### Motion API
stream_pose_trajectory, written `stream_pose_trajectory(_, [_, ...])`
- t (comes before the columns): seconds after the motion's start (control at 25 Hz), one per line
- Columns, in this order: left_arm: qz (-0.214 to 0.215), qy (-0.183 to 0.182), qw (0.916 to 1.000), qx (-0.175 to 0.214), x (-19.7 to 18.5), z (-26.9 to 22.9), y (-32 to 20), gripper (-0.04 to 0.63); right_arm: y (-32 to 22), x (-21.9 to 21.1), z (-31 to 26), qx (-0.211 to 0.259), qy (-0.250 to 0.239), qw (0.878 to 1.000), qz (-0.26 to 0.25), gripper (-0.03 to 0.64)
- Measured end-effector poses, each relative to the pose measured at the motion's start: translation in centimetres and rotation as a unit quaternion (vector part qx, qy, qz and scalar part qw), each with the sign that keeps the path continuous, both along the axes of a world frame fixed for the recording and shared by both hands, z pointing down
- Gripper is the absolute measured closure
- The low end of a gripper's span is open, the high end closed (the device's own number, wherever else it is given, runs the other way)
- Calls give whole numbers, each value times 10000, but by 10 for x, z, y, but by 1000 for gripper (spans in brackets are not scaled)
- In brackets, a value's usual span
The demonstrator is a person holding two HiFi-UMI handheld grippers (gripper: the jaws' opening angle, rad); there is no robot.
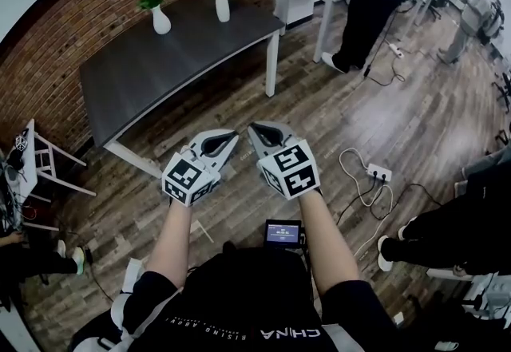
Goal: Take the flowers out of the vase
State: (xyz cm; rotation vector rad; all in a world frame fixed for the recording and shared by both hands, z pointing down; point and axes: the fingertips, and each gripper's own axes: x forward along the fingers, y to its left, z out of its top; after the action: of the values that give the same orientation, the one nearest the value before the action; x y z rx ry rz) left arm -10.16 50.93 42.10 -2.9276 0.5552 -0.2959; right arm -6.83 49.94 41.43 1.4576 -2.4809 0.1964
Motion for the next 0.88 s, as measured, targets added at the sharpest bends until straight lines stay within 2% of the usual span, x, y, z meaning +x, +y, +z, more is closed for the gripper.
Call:
stream_pose_trajectory(0.28, [-151, 91, 9996, -206, 12, 3, -11, 592, -3, 16, 4, 46, 67, 10000, -14, 611])
stream_pose_trajectory(0.68, [-462, 186, 9983, -298, 49, 1, -12, 592, -5, 65, 7, -5, -156, 9998, -88, 611])
stream_pose_trajectory(0.88, [-567, 162, 9975, -377, 57, 8, -22, 592, -23, 75, 13, -56, -288, 9995, -111, 611])
